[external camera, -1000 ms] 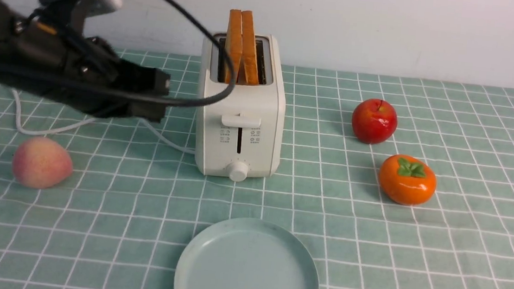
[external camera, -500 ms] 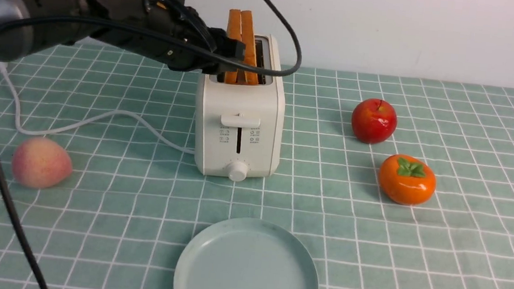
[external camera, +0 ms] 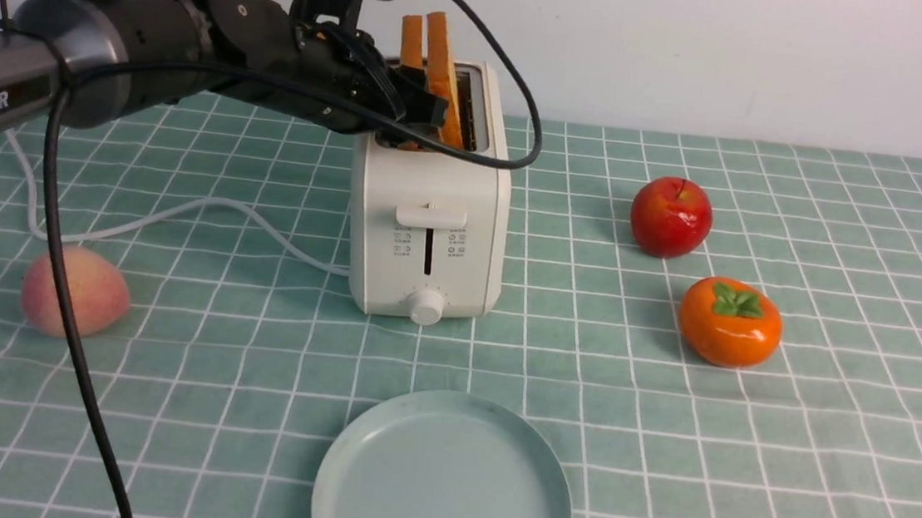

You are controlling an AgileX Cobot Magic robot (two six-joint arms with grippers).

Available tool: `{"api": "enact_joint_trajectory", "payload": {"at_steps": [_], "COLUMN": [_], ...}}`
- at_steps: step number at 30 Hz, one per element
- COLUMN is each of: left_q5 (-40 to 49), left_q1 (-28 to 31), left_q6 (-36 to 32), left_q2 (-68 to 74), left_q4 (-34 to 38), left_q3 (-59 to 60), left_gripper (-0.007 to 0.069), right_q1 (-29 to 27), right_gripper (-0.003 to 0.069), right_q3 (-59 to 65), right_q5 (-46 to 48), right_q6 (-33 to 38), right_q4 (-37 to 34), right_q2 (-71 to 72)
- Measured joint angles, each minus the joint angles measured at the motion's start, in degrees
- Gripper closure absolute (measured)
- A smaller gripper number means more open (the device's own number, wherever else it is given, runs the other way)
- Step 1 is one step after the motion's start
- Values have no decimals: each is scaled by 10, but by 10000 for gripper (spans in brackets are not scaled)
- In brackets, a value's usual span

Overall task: Take toasted bread from bread machine on blue coffee table place on plate.
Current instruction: 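Reach for a toast slice standing in the toaster with the left gripper, then place the slice of bread on the plate with the left gripper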

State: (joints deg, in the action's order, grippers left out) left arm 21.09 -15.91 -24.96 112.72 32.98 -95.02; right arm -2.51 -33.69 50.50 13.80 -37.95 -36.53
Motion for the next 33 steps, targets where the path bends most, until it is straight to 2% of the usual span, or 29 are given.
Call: {"api": "enact_joint_trajectory", "payload": {"at_steps": [3, 7, 15, 20, 27, 28, 30, 31, 33], "left_q5": [0, 2, 23, 62, 241, 311, 389, 389, 448], "left_q1": [0, 0, 1, 1, 1, 1, 1, 1, 1], "left_q6": [0, 0, 2, 7, 69, 80, 85, 85, 85], "left_q2": [0, 0, -44, -156, -263, -274, -279, -279, -280], "left_q4": [-10, -14, -29, -31, -31, -30, -20, -18, 0], "left_q3": [0, 0, 0, 1, -1, 1, 18, 21, 72], "left_gripper": [393, 547, 552, 552, 552, 552, 552, 552, 552], "right_q1": [0, 0, 0, 0, 0, 0, 0, 0, 0], "right_gripper": [641, 638, 633, 626, 626, 626, 626, 626, 626], "right_q3": [0, 0, 0, 0, 0, 0, 0, 0, 0], "right_q5": [0, 0, 0, 0, 0, 0, 1, 1, 2], "right_q6": [0, 0, 1, 2, 2, 2, 3, 4, 12], "right_q4": [0, 0, 1, 2, 3, 3, 4, 5, 5], "right_q2": [0, 0, 0, 0, 0, 0, 0, 0, 0]}}
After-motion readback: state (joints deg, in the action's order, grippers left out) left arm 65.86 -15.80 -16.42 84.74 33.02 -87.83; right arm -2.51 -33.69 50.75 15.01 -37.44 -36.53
